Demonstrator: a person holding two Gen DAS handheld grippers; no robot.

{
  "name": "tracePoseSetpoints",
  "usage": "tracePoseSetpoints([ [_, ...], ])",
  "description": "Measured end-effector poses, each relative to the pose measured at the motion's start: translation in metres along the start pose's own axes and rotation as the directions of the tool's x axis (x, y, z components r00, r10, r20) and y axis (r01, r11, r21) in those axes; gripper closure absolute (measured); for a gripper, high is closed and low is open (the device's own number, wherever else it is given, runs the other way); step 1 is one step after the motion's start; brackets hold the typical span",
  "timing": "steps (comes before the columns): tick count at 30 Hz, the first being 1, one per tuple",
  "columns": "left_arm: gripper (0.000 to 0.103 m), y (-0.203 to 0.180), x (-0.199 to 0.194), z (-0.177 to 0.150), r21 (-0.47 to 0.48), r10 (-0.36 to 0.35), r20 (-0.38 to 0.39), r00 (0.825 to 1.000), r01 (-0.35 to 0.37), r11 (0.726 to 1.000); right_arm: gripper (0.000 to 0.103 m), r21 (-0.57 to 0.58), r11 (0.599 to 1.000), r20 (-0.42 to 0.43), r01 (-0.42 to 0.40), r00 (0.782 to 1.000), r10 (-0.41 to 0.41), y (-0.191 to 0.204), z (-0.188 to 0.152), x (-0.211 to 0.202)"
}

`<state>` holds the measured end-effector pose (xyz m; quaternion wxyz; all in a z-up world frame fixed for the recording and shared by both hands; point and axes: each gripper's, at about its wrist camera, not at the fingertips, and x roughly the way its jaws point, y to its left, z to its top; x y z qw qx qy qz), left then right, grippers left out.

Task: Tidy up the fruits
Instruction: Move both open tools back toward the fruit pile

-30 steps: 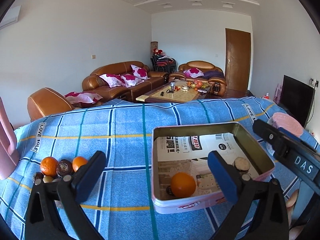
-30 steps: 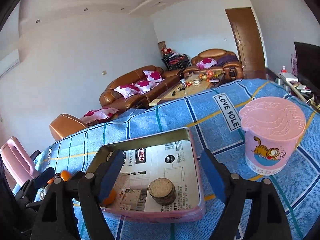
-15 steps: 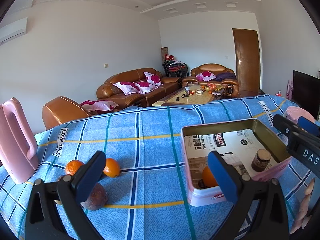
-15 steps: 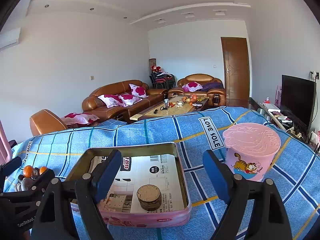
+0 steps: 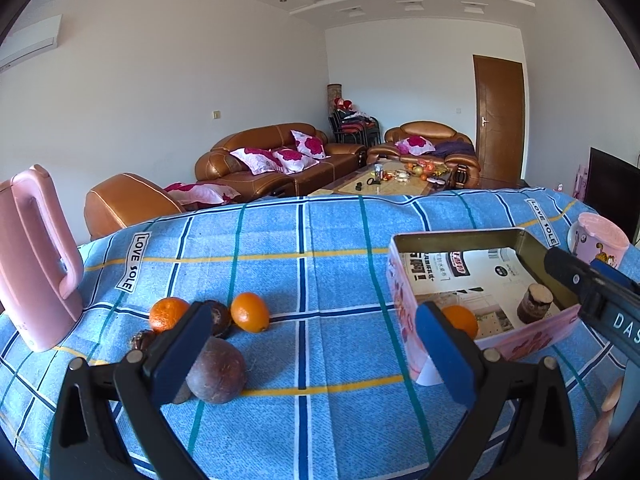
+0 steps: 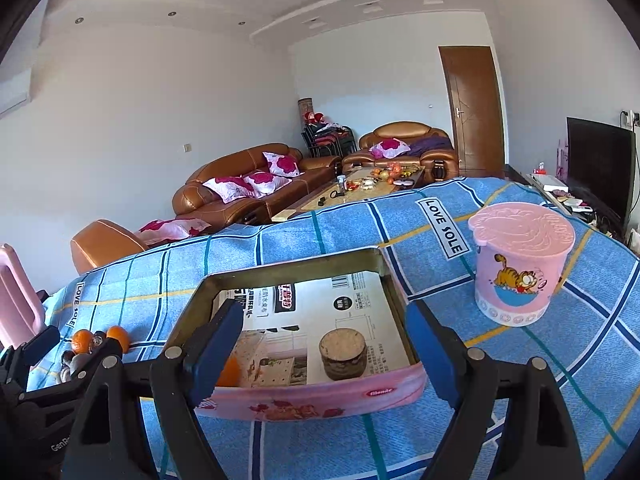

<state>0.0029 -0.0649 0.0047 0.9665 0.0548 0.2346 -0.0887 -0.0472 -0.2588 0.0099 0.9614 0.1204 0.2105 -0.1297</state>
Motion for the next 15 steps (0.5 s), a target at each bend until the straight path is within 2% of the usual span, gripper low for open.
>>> tracePoseSetpoints([
  [15,0.000,0.060,0.008,-0.007,-0.051,0.046,-0.060,0.997,-0.050,0.997,0.018,-0.072,0.991,-0.075,-0.117,0.991,0.111,0.072,-0.016,0.009],
])
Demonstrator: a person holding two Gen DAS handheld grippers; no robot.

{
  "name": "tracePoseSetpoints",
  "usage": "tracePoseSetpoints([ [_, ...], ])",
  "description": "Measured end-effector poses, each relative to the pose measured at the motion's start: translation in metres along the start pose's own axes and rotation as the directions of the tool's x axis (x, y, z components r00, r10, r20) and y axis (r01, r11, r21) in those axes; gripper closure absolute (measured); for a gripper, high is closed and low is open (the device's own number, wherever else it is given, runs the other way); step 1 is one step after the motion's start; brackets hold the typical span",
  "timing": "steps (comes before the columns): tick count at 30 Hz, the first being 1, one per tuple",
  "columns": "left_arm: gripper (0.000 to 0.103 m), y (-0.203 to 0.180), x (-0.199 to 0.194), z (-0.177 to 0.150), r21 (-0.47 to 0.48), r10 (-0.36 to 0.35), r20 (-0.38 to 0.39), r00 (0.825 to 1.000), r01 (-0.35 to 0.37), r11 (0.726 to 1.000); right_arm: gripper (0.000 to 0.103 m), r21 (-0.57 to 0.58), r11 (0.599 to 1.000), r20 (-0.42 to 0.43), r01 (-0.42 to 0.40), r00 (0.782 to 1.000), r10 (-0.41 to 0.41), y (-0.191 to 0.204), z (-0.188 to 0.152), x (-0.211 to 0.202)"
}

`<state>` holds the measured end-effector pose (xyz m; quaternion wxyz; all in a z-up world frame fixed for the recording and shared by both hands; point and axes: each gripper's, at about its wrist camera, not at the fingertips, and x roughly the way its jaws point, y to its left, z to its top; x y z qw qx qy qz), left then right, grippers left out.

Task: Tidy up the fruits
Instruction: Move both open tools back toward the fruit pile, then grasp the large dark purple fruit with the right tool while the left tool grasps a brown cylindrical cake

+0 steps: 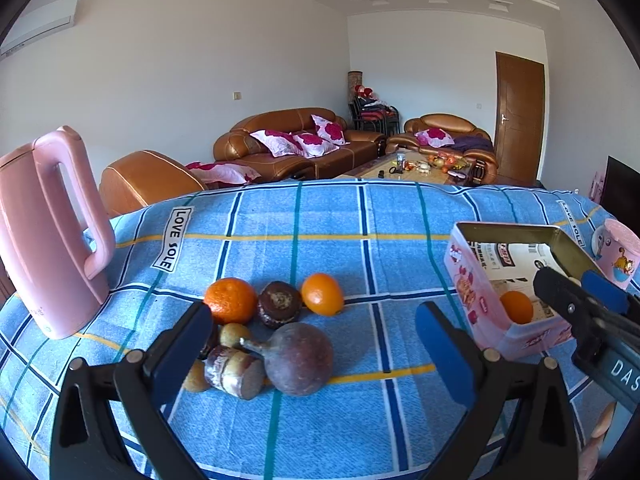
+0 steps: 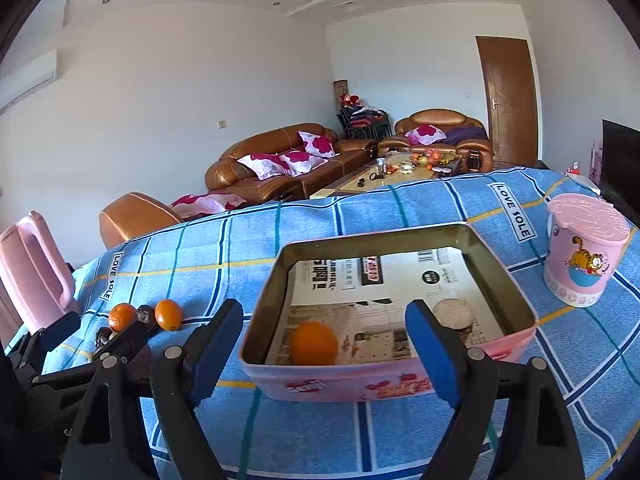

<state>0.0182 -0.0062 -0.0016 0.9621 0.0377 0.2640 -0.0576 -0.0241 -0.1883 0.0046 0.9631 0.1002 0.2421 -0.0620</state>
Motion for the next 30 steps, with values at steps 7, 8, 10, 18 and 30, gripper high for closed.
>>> tracePoseSetpoints([
  [7,0.000,0.039,0.005,0.001,-0.028,0.041,-0.031,0.999,-0.042,0.999,0.018,-0.047,0.996,-0.055,-0.073,0.996,0.070,0.037,-0.007,0.010],
  [8,0.000,0.047,0.006,0.002,-0.038,0.046,-0.035,0.998,-0.047,0.998,0.018,-0.058,0.995,-0.063,-0.086,0.995,0.082,0.043,-0.008,0.011],
  [10,0.000,0.064,0.008,0.004,-0.061,0.054,-0.043,0.998,-0.057,0.996,0.018,-0.083,0.991,-0.083,-0.109,0.991,0.102,0.056,-0.010,0.014],
  [18,0.000,0.126,0.013,0.007,-0.127,0.141,-0.073,0.987,-0.149,0.981,0.032,-0.166,0.962,-0.204,-0.217,0.962,0.181,0.101,-0.022,0.030],
  [30,0.000,0.161,0.017,0.006,-0.218,0.134,-0.115,0.984,-0.157,0.963,0.044,-0.218,0.923,-0.328,-0.316,0.915,0.235,0.157,-0.035,0.059],
])
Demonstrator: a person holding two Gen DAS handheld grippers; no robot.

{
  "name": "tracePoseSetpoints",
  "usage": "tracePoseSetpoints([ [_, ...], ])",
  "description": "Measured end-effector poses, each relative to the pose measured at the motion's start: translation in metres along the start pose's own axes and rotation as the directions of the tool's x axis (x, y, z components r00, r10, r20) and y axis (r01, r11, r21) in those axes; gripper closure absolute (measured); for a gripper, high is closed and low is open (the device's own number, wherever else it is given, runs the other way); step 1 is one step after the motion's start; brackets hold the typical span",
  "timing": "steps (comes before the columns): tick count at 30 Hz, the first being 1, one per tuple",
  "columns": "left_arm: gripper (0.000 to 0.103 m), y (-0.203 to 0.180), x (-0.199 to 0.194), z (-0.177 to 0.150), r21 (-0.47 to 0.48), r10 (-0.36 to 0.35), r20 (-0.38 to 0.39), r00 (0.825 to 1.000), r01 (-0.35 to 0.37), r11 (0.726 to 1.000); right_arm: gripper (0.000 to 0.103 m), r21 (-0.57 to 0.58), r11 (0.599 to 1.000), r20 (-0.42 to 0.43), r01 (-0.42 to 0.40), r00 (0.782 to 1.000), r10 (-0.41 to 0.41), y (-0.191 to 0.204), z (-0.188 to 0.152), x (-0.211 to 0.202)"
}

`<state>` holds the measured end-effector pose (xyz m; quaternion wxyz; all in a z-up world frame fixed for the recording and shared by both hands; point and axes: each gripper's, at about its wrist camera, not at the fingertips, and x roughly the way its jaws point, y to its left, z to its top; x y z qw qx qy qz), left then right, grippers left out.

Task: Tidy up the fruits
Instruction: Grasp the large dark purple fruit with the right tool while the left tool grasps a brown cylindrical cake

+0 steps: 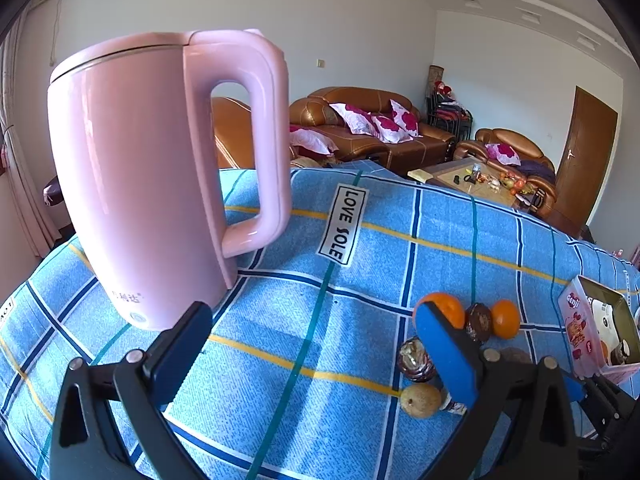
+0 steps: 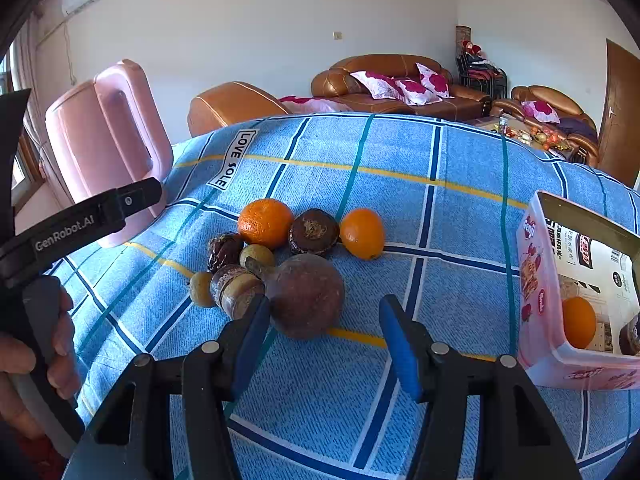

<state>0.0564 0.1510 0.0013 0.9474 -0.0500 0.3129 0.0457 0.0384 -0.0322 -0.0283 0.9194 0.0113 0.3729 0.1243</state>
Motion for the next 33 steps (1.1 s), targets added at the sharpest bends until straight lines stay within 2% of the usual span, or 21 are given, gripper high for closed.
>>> tracePoseSetpoints([
  [5,0.000,-0.011,-0.004,-0.002,0.053,-0.022,0.001,1.000,0.022,0.998,0.044,-0.008,1.000,-0.034,0.003,0.999,-0.003,0.011,0.009,0.016],
  [10,0.000,-0.015,-0.007,-0.001,0.069,-0.055,0.008,0.998,0.054,0.996,0.045,0.078,0.992,-0.096,-0.095,0.990,0.102,0.002,0.010,0.033],
  [12,0.000,-0.015,-0.008,-0.001,0.074,-0.072,0.016,0.997,0.071,0.995,0.050,0.094,0.987,-0.097,-0.134,0.985,0.143,0.000,0.008,0.033],
  [17,0.002,-0.021,-0.012,-0.002,0.104,-0.140,0.012,0.990,0.138,0.985,0.051,0.052,0.992,-0.094,-0.111,0.989,0.115,0.008,0.002,0.025],
  [20,0.013,-0.034,-0.013,-0.007,0.160,-0.206,-0.011,0.978,0.205,0.966,0.051,0.075,0.994,-0.048,-0.079,0.995,0.083,-0.003,-0.002,0.010],
  [24,0.030,-0.056,-0.015,-0.017,0.242,-0.297,-0.091,0.951,0.310,0.919,0.051,0.094,0.996,0.033,0.005,0.999,-0.008,-0.026,-0.006,-0.015],
  [26,0.038,-0.067,-0.016,-0.023,0.282,-0.304,-0.111,0.946,0.323,0.903,0.051,0.106,0.994,0.053,0.022,0.998,-0.028,-0.037,-0.009,-0.024],
  [29,0.050,-0.077,-0.010,-0.030,0.300,-0.293,-0.160,0.943,0.330,0.895,0.051,0.102,0.994,0.054,0.044,0.997,-0.050,-0.046,-0.013,-0.031],
  [31,0.052,-0.079,-0.001,-0.035,0.287,-0.282,-0.205,0.937,0.333,0.898,0.051,0.115,0.993,0.049,0.037,0.998,-0.042,-0.052,-0.014,-0.031],
  [33,0.054,-0.080,0.005,-0.039,0.288,-0.258,-0.220,0.941,0.316,0.904,0.051,0.127,0.991,0.042,0.030,0.998,-0.036,-0.055,-0.014,-0.031],
])
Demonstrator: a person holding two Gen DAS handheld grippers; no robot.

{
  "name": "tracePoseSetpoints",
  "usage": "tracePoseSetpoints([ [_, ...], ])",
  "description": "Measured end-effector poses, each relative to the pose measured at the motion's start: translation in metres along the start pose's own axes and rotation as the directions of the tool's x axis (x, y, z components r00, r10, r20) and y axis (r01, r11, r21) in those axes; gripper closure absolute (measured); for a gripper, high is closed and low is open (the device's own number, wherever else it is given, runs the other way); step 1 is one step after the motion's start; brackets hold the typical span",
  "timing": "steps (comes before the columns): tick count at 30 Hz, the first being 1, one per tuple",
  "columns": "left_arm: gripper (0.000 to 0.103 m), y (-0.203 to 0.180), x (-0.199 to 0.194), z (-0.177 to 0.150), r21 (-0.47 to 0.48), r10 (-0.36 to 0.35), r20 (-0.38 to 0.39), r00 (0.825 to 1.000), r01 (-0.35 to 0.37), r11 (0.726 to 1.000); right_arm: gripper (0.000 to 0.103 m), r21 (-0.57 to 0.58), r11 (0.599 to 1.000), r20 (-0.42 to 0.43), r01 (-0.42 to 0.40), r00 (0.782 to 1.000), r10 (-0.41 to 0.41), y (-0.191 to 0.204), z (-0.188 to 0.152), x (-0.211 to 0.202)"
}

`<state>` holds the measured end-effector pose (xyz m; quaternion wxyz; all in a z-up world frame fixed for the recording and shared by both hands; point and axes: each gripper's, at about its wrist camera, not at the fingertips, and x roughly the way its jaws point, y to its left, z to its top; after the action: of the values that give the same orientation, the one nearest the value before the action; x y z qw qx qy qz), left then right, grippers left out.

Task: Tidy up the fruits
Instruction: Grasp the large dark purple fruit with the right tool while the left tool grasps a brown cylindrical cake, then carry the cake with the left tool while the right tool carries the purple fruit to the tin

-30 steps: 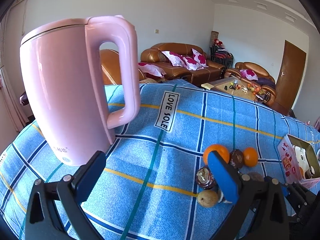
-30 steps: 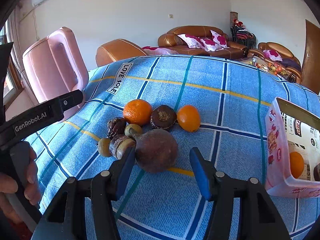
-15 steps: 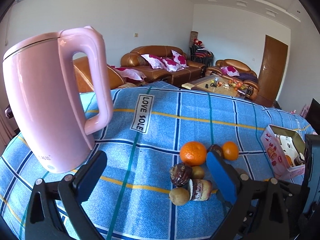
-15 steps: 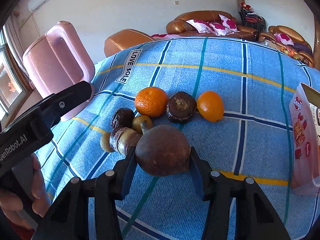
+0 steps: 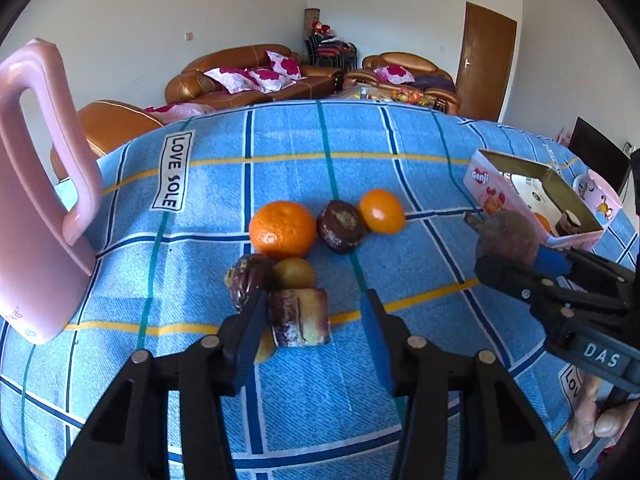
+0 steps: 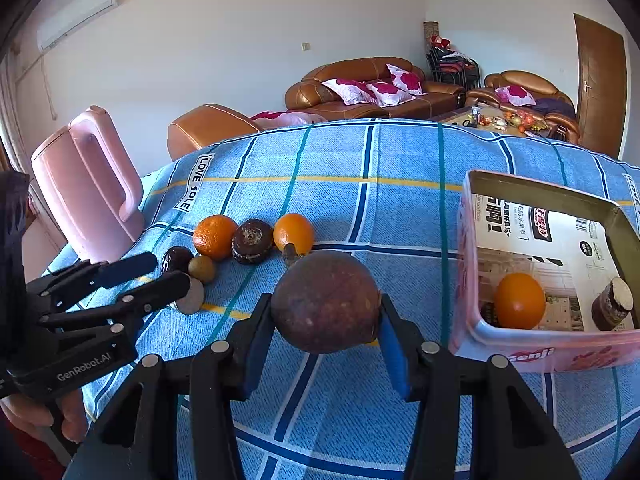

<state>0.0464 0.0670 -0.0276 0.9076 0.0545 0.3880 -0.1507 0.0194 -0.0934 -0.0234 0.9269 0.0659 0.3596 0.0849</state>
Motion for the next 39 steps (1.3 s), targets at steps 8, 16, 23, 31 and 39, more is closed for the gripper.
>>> tracePoseSetpoints([
  [8,0.061,0.002,0.011,-0.006,-0.050,-0.081,-0.050,0.996,0.078,0.996,0.051,0.010,1.000,-0.016,-0.027,0.999,0.028,0.002,-0.001,0.001],
  [16,0.072,0.007,0.006,-0.005,-0.084,-0.093,-0.022,0.995,0.091,0.992,0.051,0.004,1.000,-0.003,-0.023,1.000,0.023,0.002,0.000,-0.001],
  [23,0.072,0.008,-0.030,-0.001,-0.108,-0.051,0.201,0.978,0.074,0.991,0.051,-0.036,0.999,0.130,0.006,0.991,-0.002,0.005,0.005,-0.028],
  [31,0.072,0.001,-0.035,0.003,-0.170,0.020,0.260,0.965,0.026,0.985,0.051,-0.077,0.994,0.229,0.080,0.971,-0.060,0.000,0.011,-0.048],
  [39,0.072,-0.033,-0.032,0.008,-0.173,0.001,0.280,0.960,0.050,0.984,0.051,-0.068,0.989,0.234,0.131,0.966,-0.111,-0.025,0.011,-0.053],
])
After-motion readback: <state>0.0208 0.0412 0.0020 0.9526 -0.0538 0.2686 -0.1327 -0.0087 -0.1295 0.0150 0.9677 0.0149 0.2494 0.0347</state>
